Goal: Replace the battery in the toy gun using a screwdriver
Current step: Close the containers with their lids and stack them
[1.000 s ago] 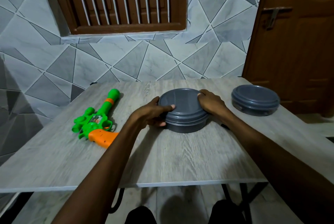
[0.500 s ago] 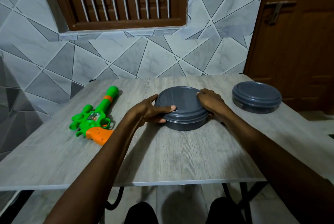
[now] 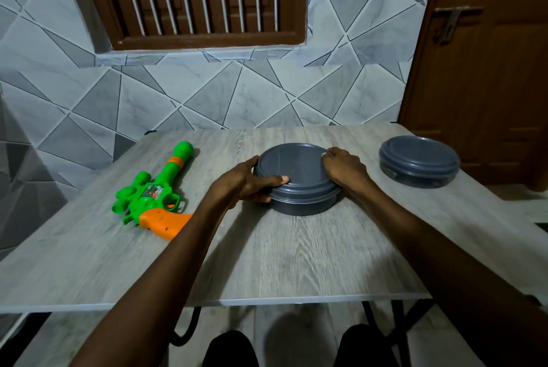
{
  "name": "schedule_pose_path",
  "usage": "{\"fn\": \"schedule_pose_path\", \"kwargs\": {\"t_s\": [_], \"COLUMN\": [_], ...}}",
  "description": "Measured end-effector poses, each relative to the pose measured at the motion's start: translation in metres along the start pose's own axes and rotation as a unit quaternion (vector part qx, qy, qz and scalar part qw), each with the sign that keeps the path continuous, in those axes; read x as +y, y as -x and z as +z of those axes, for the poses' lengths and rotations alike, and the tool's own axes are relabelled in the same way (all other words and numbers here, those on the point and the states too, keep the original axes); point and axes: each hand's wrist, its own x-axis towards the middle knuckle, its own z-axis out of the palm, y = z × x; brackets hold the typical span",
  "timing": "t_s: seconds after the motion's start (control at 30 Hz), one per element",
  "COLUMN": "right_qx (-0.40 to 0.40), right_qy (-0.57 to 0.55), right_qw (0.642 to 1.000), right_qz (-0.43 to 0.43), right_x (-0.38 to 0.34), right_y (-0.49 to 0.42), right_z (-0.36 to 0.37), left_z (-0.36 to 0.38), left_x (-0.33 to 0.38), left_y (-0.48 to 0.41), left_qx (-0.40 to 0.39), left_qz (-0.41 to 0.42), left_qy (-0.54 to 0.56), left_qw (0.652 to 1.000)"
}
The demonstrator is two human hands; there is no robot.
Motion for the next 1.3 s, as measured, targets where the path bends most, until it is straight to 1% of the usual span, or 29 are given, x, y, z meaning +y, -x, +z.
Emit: {"fn": "schedule_pose_path", "kwargs": {"t_s": [0.07,0.17,0.27,0.37,0.4,0.43,0.47,0.5,0.57,0.6,0.77,0.9,1.0,1.07,1.1,1.17,1.23,1.3], "right_qx": [-0.001,0.0,0.007,0.039,0.053,0.06,0.045,0.007,-0.08,-0.098,-0.062,-0.066,-0.083,-0.091,-0.078,-0.034,-0.029,-0.039], "right_qy": [0.001,-0.001,0.008,0.097,0.129,0.148,0.153,0.148,0.156,0.167,0.187,0.182,0.183,0.14,0.098,0.001,-0.113,-0.203], "right_qw": [1.0,1.0,1.0,0.994,0.99,0.984,0.978,0.973,0.965,0.963,0.964,0.965,0.962,0.971,0.982,0.998,0.993,0.977], "right_qz": [0.0,-0.003,-0.006,-0.012,-0.039,-0.085,-0.138,-0.178,-0.193,-0.188,-0.176,-0.174,-0.183,-0.17,-0.145,-0.057,0.02,0.049], "right_x": [0.0,-0.001,-0.001,-0.006,-0.008,-0.01,-0.011,-0.012,-0.014,-0.013,-0.019,-0.019,-0.018,-0.014,-0.011,-0.003,0.003,0.004], "right_y": [0.0,0.0,0.002,0.006,0.008,0.008,0.009,0.008,0.008,0.007,0.002,0.001,0.001,-0.001,-0.002,-0.004,0.0,0.008], "right_z": [-0.001,-0.002,-0.001,-0.004,-0.005,-0.005,-0.006,-0.005,-0.003,-0.001,0.003,0.005,-0.001,-0.008,-0.012,-0.019,-0.026,-0.033], "left_z": [-0.001,-0.003,-0.003,-0.003,-0.003,-0.003,-0.002,-0.002,-0.002,-0.002,-0.003,-0.002,0.0,0.004,0.007,0.01,0.012,0.011], "left_x": [-0.002,-0.006,-0.004,0.001,0.002,0.003,0.004,0.004,0.004,0.004,0.001,0.002,0.004,0.006,0.006,0.005,0.007,0.01], "left_y": [0.0,-0.002,-0.002,0.001,0.003,0.003,0.004,0.005,0.005,0.005,0.002,0.0,0.004,0.007,0.008,0.009,0.01,0.014], "left_qx": [-0.001,-0.003,-0.021,-0.039,-0.04,-0.04,-0.041,-0.041,-0.035,-0.029,-0.008,-0.005,-0.017,-0.025,-0.023,-0.002,0.033,0.064], "left_qz": [-0.006,-0.022,-0.034,-0.05,-0.056,-0.061,-0.065,-0.067,-0.063,-0.059,-0.051,-0.059,-0.07,-0.086,-0.091,-0.1,-0.083,-0.054], "left_qy": [0.016,0.076,0.104,0.117,0.118,0.119,0.12,0.121,0.121,0.119,0.11,0.108,0.117,0.137,0.149,0.19,0.218,0.233], "left_qw": [1.0,0.997,0.994,0.991,0.991,0.99,0.99,0.99,0.99,0.991,0.993,0.992,0.991,0.987,0.984,0.977,0.972,0.969]}}
